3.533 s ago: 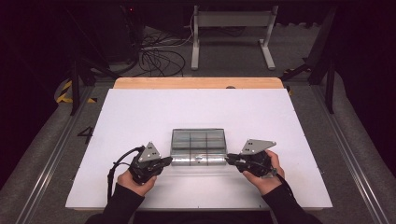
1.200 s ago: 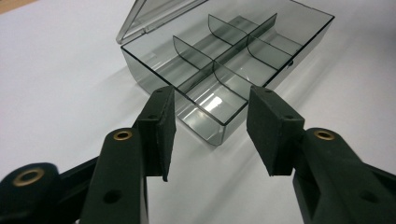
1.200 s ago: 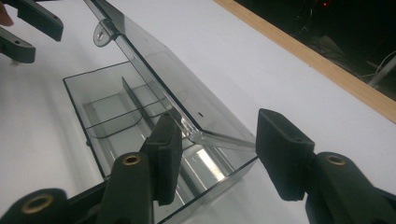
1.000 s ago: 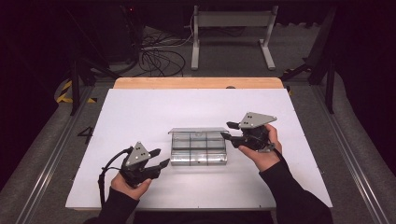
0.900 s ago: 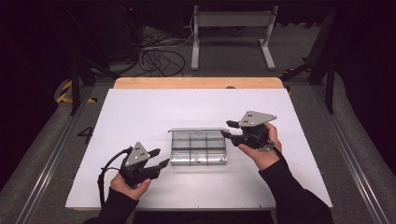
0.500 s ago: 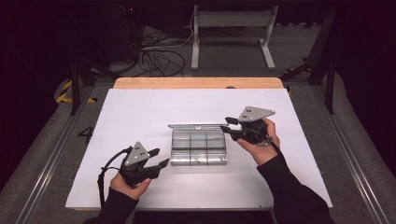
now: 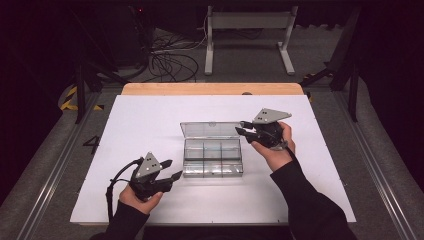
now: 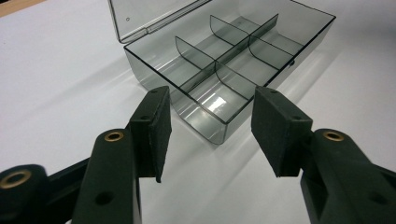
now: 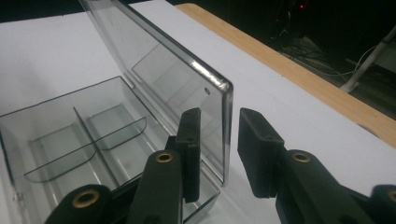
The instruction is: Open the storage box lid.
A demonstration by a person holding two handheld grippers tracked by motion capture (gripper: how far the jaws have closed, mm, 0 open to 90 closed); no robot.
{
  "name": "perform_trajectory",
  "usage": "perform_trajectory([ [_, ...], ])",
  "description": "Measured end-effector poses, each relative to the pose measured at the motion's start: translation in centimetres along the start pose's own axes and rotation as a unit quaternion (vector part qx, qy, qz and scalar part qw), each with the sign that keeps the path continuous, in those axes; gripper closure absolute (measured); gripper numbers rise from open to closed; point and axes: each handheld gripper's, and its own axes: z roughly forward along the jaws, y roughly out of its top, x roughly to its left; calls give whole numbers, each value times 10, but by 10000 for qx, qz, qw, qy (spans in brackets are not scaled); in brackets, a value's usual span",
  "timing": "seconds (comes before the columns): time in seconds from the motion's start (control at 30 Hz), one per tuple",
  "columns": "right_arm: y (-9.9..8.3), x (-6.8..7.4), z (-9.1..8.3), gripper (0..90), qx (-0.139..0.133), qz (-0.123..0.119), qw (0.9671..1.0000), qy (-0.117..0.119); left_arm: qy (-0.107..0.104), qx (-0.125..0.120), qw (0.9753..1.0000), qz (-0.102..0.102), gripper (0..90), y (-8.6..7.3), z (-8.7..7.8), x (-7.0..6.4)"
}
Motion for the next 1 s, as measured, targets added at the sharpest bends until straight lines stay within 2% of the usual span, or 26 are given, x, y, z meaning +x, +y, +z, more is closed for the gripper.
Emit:
perform_trajectory([
  [0.23,1,-4,10,743,14,69,10000,-52,-19,2,10000,-11,479,0,0,0],
  [0.5,3,-10,19,724,-11,240,9996,-160,-24,13,10000,-19,479,0,1,0],
  [0.63,3,-12,22,712,-46,247,9995,-197,-40,26,10000,-18,479,-1,2,0],
  [0.87,1,-17,31,690,-123,303,9990,-306,-22,94,9999,55,487,0,6,-1],
  [1.0,-1,-20,37,670,-96,331,9988,-352,-91,213,9997,68,493,-1,12,-3],
])
